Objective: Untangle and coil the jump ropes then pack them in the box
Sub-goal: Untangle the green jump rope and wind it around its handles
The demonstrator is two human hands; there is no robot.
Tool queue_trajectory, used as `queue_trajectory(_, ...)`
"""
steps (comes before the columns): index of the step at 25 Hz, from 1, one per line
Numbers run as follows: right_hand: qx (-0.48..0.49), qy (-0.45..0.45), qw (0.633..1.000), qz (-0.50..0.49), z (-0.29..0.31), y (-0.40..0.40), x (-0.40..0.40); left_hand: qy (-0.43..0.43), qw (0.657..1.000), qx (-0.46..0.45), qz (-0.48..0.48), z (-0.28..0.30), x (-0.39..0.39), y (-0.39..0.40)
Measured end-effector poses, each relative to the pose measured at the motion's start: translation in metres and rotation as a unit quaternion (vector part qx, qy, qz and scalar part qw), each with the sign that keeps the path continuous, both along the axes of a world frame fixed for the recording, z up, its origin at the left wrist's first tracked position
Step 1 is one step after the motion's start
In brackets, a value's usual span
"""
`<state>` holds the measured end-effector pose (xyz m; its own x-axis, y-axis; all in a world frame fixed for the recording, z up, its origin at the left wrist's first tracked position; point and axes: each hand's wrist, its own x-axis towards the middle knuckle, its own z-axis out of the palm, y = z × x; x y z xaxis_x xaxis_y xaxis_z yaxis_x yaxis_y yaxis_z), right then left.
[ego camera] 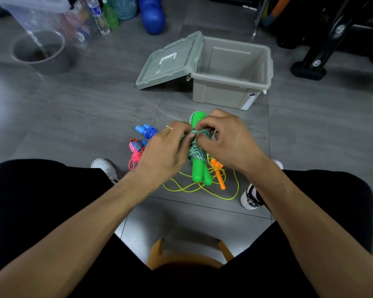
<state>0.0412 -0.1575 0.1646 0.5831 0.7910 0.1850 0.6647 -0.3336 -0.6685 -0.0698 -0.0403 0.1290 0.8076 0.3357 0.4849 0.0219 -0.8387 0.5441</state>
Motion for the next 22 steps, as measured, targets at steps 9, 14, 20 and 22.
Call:
queue_trajectory(9, 0.019, 0.056, 0.998, -0.01, -0.019, 0.0, -0.007, 0.037, 0.96, -0.274, 0.049, 0.008, 0.01, 0.001)
queue_trajectory(14, 0.103, 0.171, 0.979, -0.045, -0.015, 0.003, -0.006, 0.136, 0.796, -0.584, 0.083, 0.018, 0.009, 0.007)
queue_trajectory(20, 0.17, 0.282, 0.943, -0.048, -0.002, 0.005, -0.009, 0.114, 0.758, -0.638, 0.067, 0.028, 0.006, 0.004)
queue_trajectory(22, 0.155, 0.24, 0.954, -0.086, -0.001, 0.005, -0.009, 0.082, 0.754, -0.645, 0.097, 0.03, 0.006, 0.003)
